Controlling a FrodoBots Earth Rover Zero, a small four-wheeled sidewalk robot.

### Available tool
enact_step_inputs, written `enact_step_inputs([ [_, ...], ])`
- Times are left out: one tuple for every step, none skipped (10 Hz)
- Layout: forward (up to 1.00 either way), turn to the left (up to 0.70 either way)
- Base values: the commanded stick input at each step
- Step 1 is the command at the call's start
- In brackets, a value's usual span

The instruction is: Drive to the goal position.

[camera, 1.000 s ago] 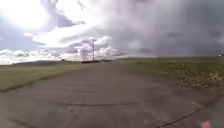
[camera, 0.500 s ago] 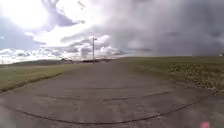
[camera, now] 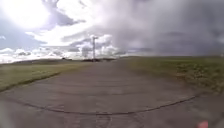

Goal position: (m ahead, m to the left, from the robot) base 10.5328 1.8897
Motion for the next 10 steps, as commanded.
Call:
enact_step_inputs([
  [1.0,0.0],
  [1.0,0.0],
  [1.0,0.0],
  [1.0,-0.03],
  [1.0,-0.08],
  [1.0,-0.05],
  [1.0,-0.02],
  [1.0,0.0],
  [1.0,0.0],
  [1.0,0.0],
])
